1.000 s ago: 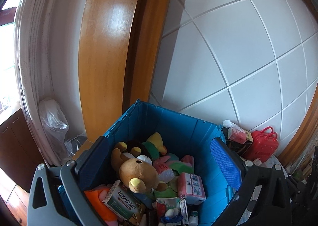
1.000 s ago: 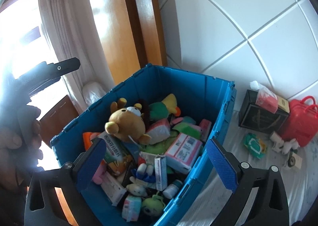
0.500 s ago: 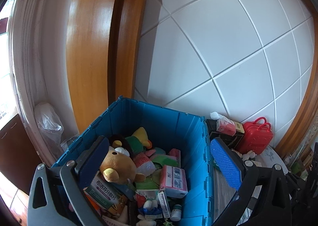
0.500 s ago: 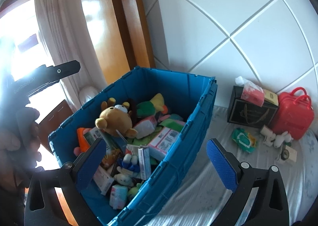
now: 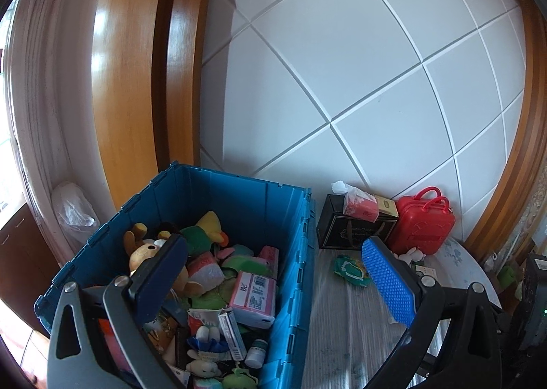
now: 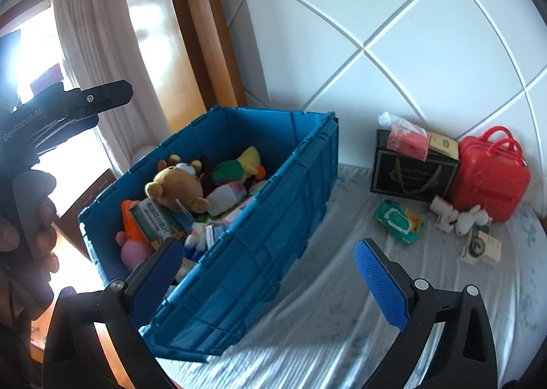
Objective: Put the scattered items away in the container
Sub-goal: 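Move both grippers back from the crate over the items on the bed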
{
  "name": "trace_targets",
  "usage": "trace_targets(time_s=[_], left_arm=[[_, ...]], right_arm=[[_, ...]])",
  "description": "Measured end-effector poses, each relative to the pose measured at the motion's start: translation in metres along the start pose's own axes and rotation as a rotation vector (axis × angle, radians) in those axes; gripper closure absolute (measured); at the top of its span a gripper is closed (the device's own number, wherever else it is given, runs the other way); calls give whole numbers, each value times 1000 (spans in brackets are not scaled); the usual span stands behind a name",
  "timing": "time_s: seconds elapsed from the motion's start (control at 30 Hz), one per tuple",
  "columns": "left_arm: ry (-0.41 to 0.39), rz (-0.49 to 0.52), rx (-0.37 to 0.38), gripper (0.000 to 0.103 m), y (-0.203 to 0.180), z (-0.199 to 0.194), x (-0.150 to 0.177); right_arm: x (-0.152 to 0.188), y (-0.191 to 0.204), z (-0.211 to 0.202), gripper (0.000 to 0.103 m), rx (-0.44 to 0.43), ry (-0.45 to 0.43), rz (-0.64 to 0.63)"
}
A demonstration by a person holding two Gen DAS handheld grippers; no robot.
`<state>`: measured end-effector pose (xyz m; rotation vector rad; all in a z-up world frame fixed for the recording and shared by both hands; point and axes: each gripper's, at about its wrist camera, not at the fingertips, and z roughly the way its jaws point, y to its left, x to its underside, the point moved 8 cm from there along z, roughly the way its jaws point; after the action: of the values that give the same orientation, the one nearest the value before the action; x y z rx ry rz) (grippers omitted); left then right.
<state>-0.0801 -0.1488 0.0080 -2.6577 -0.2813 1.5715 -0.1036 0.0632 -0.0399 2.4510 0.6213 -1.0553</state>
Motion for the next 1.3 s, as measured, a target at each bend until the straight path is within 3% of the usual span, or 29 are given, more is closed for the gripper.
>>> trace_targets(time_s=[0.4, 0.57, 1.0, 1.3], left_arm=[[59, 53, 34, 0, -90, 26, 32], [56, 128, -6, 0, -124, 54, 55], [228, 168, 52, 0, -197, 167, 153], [342, 214, 97, 0, -245, 283, 221]], right_arm=[[34, -83, -25, 0, 48, 24, 33], [53, -129, -28, 0, 75, 49, 68], [127, -265, -6, 0, 209, 127, 178], [182, -361, 45, 0, 274, 197, 210]])
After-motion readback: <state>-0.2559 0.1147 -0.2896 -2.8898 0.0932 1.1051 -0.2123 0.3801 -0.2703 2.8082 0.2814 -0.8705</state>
